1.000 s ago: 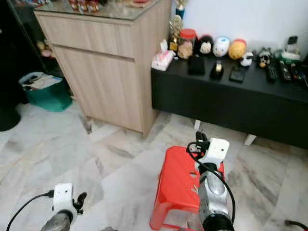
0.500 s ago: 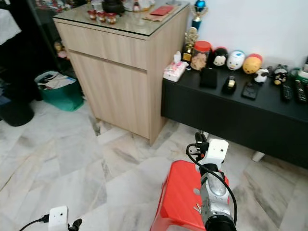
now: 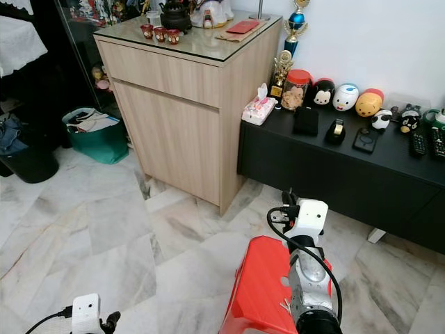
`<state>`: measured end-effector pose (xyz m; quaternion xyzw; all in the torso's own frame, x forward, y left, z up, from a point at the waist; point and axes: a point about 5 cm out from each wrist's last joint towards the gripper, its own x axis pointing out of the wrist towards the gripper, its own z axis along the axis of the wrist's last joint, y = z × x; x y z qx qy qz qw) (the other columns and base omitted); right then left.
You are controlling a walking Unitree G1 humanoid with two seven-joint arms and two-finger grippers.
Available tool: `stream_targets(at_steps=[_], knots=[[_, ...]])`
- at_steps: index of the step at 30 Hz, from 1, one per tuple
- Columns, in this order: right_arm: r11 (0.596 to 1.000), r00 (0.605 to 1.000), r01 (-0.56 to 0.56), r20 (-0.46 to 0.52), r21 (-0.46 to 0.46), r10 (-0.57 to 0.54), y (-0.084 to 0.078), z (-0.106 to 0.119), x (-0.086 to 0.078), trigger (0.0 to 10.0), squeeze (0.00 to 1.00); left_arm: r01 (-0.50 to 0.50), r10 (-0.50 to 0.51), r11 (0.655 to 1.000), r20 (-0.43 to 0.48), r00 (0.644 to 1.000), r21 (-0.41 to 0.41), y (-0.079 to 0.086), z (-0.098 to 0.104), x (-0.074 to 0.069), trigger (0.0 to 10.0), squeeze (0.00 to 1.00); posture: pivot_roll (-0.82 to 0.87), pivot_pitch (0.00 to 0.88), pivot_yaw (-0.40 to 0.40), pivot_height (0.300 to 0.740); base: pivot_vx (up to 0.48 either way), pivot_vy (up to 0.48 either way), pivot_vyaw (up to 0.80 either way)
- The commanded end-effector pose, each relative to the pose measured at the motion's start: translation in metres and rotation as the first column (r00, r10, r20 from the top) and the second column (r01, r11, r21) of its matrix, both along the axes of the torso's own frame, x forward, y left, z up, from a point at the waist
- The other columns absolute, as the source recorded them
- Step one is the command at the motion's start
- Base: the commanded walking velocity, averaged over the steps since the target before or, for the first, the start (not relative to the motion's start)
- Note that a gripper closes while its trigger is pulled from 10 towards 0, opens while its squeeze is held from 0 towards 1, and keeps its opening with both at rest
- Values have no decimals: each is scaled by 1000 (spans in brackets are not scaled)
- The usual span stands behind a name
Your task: Hang keys on a hook
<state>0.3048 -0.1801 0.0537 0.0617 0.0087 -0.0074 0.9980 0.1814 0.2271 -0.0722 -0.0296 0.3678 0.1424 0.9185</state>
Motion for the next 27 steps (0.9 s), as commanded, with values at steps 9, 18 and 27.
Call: stream_targets(at_steps=[9,18,27], knots=[[1000,1000,14,-1,-9,-14,0,3,3,10000,0,-10,9,1000,-28,1000,-21,-4,-5,-7,10000,0,8,0,-22,740,0,0,0],[1000,1000,19,-7,-5,-19,1,3,4,10000,0,-7,7,1000,-24,1000,-24,-5,-4,-5,10000,0,4,0,-20,740,-93,0,0],[1000,1000,27,-5,0,-27,1,5,6,10000,0,-6,5,1000,-28,1000,-27,-6,-5,-6,10000,0,2,0,-18,740,-291,0,0]])
